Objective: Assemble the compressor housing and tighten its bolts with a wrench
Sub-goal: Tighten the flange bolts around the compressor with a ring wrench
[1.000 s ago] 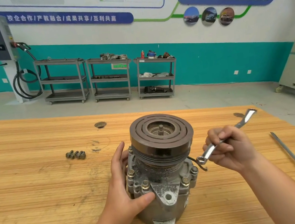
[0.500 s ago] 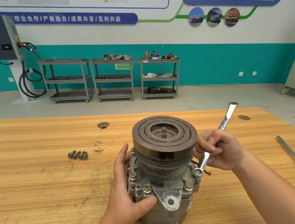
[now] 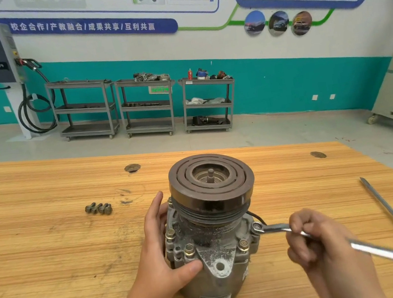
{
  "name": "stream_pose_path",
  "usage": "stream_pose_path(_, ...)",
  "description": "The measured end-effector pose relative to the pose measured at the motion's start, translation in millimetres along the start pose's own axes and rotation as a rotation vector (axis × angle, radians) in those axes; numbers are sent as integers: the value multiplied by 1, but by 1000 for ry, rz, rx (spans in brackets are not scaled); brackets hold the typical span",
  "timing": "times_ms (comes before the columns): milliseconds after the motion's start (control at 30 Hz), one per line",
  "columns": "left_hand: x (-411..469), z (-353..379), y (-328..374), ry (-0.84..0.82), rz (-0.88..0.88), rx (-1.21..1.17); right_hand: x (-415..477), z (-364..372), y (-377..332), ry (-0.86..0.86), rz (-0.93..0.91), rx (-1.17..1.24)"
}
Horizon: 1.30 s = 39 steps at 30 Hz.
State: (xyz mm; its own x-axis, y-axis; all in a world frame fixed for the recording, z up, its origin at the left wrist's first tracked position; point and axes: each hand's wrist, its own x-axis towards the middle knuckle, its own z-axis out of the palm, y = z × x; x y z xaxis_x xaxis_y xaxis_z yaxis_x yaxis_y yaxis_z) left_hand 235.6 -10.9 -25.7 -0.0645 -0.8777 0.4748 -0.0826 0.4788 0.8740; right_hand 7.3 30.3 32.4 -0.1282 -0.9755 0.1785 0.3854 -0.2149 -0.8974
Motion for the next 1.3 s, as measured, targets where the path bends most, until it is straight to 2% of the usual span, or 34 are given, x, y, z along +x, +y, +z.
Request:
stream_pose_path(100, 0, 1, 3, 3, 11, 10, -28, 16, 15, 135, -141, -75)
stream_pose_path(233, -1, 1, 5, 7, 4, 3, -42, 24, 16, 155, -207, 2)
stream_pose_path(333, 0, 1, 7, 14, -5, -4, -35, 22, -5, 50, -254, 105)
stream_pose_path(433, 0, 2, 8, 17, -3, -7, -11, 1, -22, -66, -268, 97)
stream_pose_path(500, 0, 2, 7, 17, -2, -12, 13, -11, -29, -141, -179, 39)
stream_pose_path(633, 0, 2, 5, 15, -10, -7, 57, -12, -24, -391, 119, 0)
stream_pose_path(800, 0, 1, 1, 10, -23, -14, 93, -6, -5, -694, 238, 30)
stream_pose_path(1100, 0, 0, -3, -2, -14, 7, 118, 9, -2, -842, 222, -93)
stream_pose_path(1300, 0, 0, -4, -14, -16, -4, 113, -1, -2, -864, 164, -5)
